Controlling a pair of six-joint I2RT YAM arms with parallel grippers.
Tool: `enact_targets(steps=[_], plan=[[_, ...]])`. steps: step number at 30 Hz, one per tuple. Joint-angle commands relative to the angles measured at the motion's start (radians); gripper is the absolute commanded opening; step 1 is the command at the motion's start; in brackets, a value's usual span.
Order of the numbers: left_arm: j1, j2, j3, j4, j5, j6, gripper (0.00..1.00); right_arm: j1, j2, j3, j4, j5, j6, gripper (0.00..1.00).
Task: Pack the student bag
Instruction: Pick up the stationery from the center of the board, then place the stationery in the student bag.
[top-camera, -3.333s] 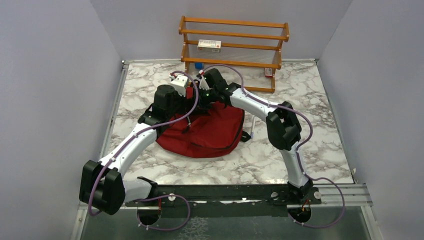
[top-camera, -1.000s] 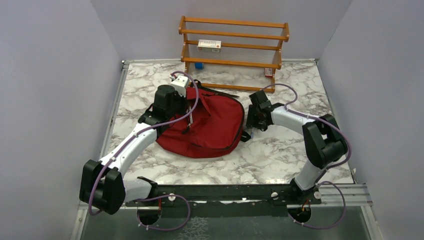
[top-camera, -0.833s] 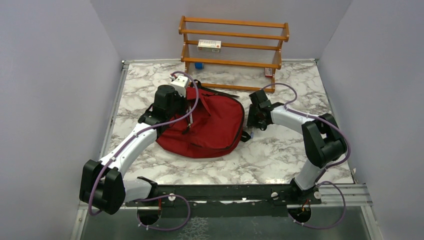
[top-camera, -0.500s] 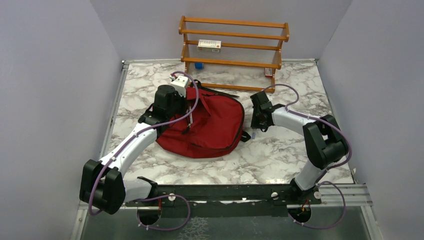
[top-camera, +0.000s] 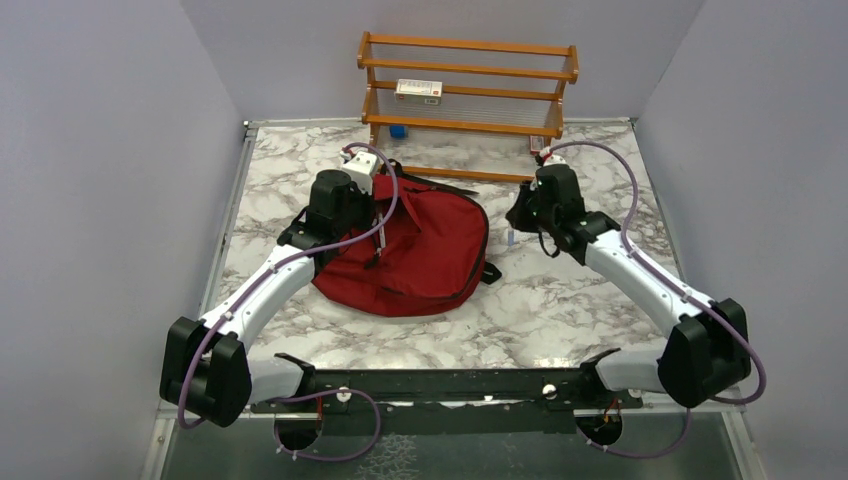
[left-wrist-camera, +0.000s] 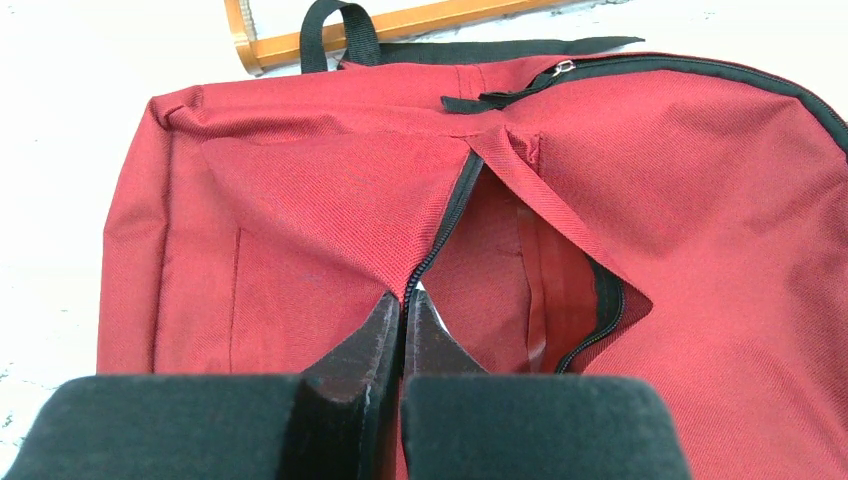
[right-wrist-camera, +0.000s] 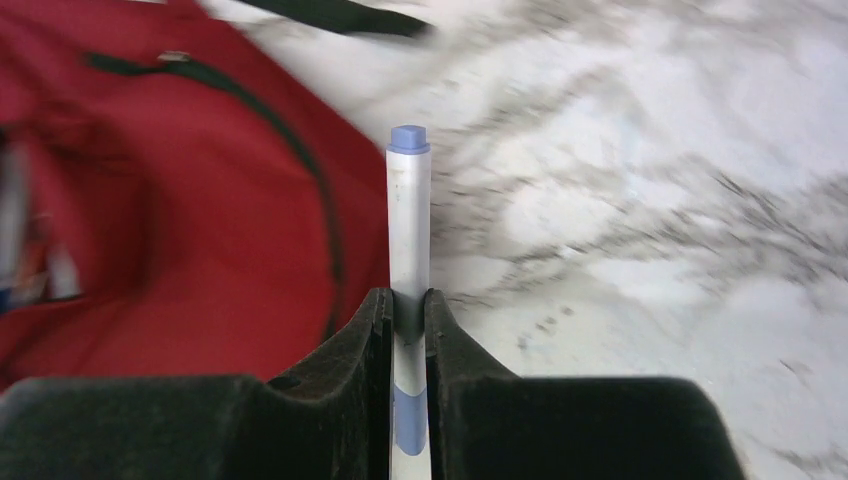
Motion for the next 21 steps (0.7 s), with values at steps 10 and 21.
enact_targets(steps=[10, 21], plan=[[0.005, 0.001, 0.026, 0.024, 0.029, 0.003, 0.00, 0.010, 0.080, 0.007, 0.402, -0.629, 0.271, 0.00], [0.005, 0.003, 0.027, 0.026, 0.042, -0.002, 0.00, 0.171, 0.155, -0.029, 0.604, -0.411, 0.530, 0.01]])
